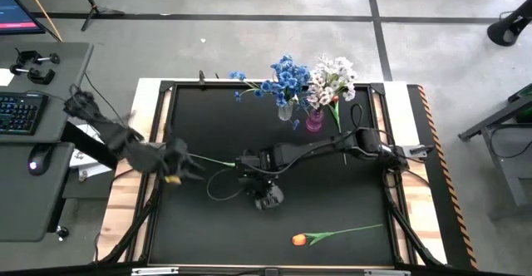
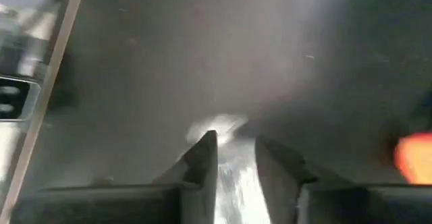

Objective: Sort flowers into vase by color
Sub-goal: Move the bottom transparent vase to the center table

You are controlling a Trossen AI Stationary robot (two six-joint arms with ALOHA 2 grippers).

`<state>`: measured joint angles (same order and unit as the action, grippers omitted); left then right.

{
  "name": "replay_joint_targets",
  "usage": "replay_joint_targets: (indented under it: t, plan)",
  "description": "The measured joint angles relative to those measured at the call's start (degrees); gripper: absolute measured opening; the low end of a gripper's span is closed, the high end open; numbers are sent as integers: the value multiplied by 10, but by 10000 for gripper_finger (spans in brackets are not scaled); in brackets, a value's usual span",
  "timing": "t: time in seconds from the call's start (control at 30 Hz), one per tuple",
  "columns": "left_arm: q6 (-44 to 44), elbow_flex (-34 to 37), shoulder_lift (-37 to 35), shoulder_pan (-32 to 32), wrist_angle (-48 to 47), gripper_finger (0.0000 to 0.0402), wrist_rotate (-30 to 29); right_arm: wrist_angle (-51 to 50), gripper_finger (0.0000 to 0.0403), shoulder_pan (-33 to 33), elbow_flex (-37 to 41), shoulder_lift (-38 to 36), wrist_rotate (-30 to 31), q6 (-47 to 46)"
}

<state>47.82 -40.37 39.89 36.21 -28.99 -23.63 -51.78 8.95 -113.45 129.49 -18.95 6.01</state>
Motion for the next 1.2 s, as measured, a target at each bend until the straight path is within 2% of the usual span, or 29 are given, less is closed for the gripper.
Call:
replay_joint_targets:
  t: [0.2, 0.27, 0.4, 0.67, 0.93, 1.07, 1.2]
  plan:
    - [38, 22, 111, 76, 30, 159, -28, 45, 8, -4, 0, -13, -29, -21]
    - [52, 22, 139, 87, 30, 159, -39, 36, 3, -4, 0, -13, -26, -11]
    - [61, 22, 178, 94, 46, 159, -63, -6, 36, -6, -9, -12, -25, -16]
    - [61, 22, 200, 93, 52, 158, -102, -148, 125, -10, -98, -15, -8, -61]
    - [50, 22, 200, 93, 52, 158, -105, -371, 230, 13, -113, -15, 1, -53]
    - [41, 22, 200, 93, 52, 158, -105, -379, 268, 31, -106, -19, 1, -60]
    - [40, 22, 200, 93, 52, 158, -105, -381, 283, 56, -65, -34, 3, -52]
